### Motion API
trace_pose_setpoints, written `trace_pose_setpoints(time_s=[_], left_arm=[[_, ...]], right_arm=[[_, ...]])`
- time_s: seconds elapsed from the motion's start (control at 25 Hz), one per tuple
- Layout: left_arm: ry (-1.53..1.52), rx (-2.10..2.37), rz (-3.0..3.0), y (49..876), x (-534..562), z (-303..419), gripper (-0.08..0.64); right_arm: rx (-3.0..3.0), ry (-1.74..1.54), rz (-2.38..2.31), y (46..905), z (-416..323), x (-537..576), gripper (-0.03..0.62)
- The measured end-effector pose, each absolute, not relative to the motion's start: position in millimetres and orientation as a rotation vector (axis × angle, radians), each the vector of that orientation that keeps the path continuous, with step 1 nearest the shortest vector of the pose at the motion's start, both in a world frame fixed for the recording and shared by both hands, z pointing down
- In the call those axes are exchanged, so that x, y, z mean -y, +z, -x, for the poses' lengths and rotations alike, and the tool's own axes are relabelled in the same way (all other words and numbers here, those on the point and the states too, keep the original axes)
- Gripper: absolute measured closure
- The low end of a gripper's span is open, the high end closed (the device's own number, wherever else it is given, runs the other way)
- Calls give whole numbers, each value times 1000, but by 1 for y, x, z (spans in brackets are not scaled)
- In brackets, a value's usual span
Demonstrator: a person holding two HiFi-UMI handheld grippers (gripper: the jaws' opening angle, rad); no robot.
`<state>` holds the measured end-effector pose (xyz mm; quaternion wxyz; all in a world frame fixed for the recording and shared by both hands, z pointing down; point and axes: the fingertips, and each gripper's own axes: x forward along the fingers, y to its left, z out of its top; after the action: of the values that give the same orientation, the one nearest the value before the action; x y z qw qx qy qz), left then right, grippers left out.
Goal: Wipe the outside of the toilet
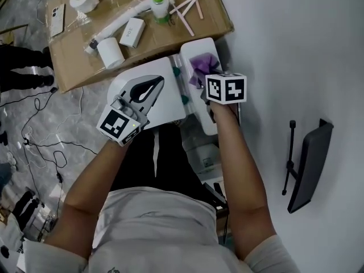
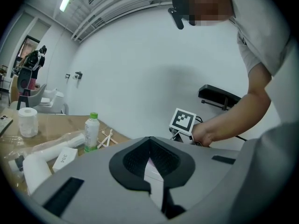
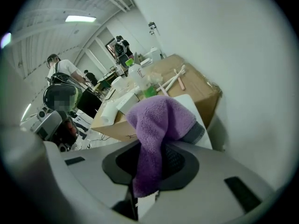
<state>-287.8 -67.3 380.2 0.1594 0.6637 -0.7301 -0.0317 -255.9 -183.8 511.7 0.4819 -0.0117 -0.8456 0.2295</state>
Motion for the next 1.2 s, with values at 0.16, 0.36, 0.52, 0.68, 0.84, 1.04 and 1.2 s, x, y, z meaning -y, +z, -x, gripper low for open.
trace_pose_setpoints(time_s=[0.16, 0.36, 0.52, 0.68, 0.84, 1.04, 1.2], left_arm=[[-102, 2099, -1889, 371, 68, 295, 554], [-102, 2080, -1919, 358, 74, 293, 554], [-102, 2066, -1948, 339, 79, 292, 554], [-130, 2049, -2000, 306, 85, 288, 554], [-117, 2036, -2038, 267, 85, 286, 554], [-93, 1904, -2156, 221, 69, 269, 554], [-91, 1777, -2281, 173, 40, 241, 554]], right_arm=[[2054, 557, -16, 510, 256, 204, 506], [2110, 489, -119, 509, 253, 235, 505], [2237, 436, -145, 480, 257, 242, 506], [2345, 389, -125, 431, 260, 229, 506], [2468, 396, -58, 377, 260, 201, 506], [2599, 361, -81, 313, 246, 172, 505], [2686, 342, -101, 246, 218, 133, 505]])
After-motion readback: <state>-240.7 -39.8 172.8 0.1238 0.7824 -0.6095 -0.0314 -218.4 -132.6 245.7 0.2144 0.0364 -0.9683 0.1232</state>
